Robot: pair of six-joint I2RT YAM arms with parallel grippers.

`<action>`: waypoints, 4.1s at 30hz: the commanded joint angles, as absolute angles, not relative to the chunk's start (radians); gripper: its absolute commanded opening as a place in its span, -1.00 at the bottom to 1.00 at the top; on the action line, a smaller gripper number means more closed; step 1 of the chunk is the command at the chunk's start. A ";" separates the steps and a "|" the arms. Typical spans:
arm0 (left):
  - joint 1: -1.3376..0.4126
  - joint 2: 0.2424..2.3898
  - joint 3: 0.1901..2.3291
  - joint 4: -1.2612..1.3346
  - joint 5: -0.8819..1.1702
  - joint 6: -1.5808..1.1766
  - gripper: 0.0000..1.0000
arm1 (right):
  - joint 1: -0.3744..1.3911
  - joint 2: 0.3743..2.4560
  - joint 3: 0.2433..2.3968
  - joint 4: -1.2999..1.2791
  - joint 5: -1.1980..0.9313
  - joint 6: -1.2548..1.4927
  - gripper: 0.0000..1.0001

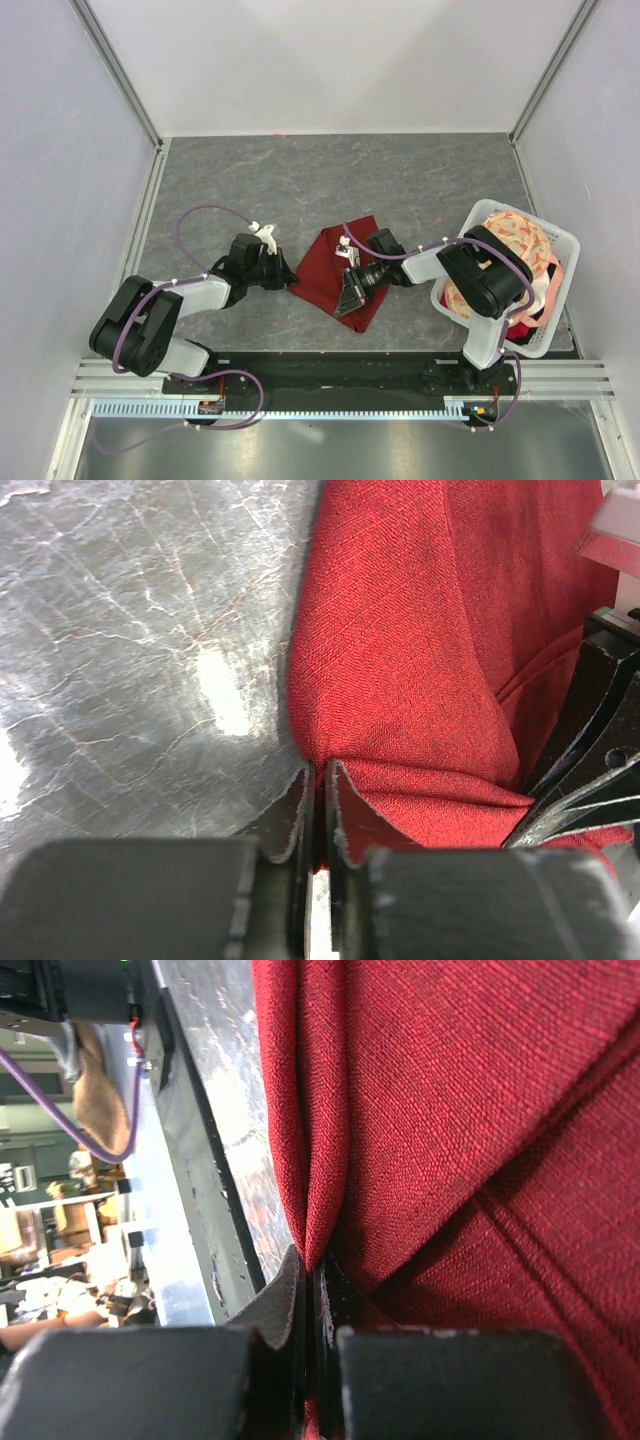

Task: Fold the napkin, place the utensils inside, and roll it up
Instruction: Roll the napkin with the utensil

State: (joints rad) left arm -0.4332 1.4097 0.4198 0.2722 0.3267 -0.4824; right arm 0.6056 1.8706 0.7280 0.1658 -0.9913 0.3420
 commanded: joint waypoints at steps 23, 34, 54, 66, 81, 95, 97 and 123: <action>-0.433 1.525 0.706 -0.222 0.365 -0.449 -0.96 | 0.972 1.318 0.808 -0.390 0.099 0.176 0.42; -0.433 1.551 0.736 -0.278 0.351 -0.445 -0.96 | 1.094 1.394 0.816 -0.411 0.232 0.199 0.20; -0.433 1.600 0.801 -0.379 0.287 -0.407 -0.96 | 1.014 1.555 0.845 -0.428 -0.133 0.192 -0.76; -0.433 1.643 0.844 -0.446 0.224 -0.382 -0.96 | 0.743 1.696 0.836 -0.387 -0.571 0.166 -0.91; -0.433 1.658 0.850 -0.449 0.242 -0.377 -0.96 | 0.787 1.440 0.976 -0.541 -0.390 0.130 0.08; -0.433 1.666 0.851 -0.456 0.241 -0.370 -0.96 | 0.923 1.558 0.976 -0.630 -0.422 0.156 0.12; -0.433 1.670 0.853 -0.454 0.239 -0.371 -0.96 | 0.920 1.571 0.985 -0.664 -0.390 0.153 0.11; -0.433 1.678 0.856 -0.465 0.238 -0.365 -0.96 | 0.788 1.617 0.951 -0.663 -0.362 0.112 0.11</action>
